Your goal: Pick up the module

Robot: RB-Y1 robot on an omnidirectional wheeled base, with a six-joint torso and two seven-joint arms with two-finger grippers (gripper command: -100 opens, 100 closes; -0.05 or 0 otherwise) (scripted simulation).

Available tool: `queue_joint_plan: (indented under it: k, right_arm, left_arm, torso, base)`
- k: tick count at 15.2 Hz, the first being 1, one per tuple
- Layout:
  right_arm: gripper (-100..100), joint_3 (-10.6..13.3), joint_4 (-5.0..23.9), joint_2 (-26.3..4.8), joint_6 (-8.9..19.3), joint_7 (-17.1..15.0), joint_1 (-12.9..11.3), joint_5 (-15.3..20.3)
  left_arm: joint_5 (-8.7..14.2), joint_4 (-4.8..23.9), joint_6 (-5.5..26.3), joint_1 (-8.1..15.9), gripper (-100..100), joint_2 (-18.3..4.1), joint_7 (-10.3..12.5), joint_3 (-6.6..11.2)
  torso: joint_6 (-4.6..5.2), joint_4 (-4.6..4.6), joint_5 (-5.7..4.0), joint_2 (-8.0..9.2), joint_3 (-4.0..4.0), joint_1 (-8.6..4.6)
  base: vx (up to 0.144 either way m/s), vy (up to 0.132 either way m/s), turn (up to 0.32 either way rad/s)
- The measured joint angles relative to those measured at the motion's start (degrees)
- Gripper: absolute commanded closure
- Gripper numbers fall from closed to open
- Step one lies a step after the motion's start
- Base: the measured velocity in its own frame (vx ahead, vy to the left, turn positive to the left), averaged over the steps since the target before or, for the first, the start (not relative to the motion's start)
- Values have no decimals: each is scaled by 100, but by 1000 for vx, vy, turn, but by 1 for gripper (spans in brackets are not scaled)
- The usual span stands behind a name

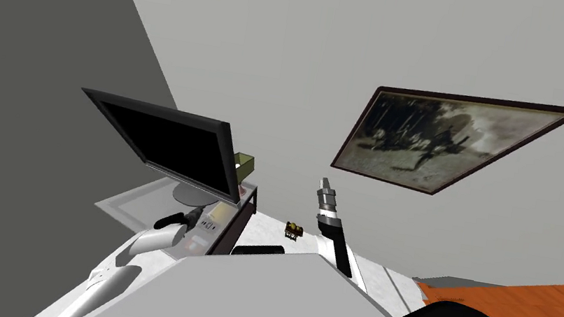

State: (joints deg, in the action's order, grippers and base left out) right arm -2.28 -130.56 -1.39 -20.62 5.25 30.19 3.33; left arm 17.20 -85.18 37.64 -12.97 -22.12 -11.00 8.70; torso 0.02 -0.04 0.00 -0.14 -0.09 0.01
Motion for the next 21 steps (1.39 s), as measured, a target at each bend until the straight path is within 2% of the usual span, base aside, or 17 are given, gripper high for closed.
queue_joint_plan:
  k: [2, 4, 10, 12, 14, 16, 21]
  right_arm:
    - [0, -1, 0, 0, 0, 0, 1, 0]
    - [0, 0, 0, 0, 0, 0, 0, 0]
    - [0, 0, 0, 0, 0, 0, 0, 0]
    - [0, 0, 0, 0, 0, 0, 1, 0]
    - [0, -1, 0, 0, 0, 0, 1, 0]
    - [0, 0, 0, 0, 0, 0, 0, 0]
    - [0, -1, 0, 0, 0, 0, 1, 0]
  left_arm:
    - [61, 76, 219, 29, -100, -25, -39, 37]
    - [179, 318, 396, 103, -100, -71, -106, 75]
    - [298, 649, 980, 228, -100, -80, -199, 169]
    - [374, 818, 1235, 296, -100, -98, -239, 211]
    - [517, 1106, 1400, 367, -100, -143, -350, 256]
    - [537, 1170, 1588, 391, -100, -135, -363, 276]
    - [733, 1541, 2058, 488, -100, -178, -493, 366]
  torso:
    - [-4, 0, 0, 1, 0, -1]
    - [-1, 0, 0, -2, -1, 0]
    - [-2, 0, 0, 1, 1, -1]
    - [-2, 0, 0, -2, -1, 2]
    - [-3, 0, 0, -2, -1, 4]
    - [-2, 0, 0, 0, 0, 1]
    - [-3, 0, 0, 0, 0, 1]
  base:
    - [24, 16, -104]
    - [25, 20, -133]
    - [20, 24, -155]
    - [28, 29, -177]
    - [20, 29, -97]
    - [18, 23, -128]
    - [19, 28, -150]
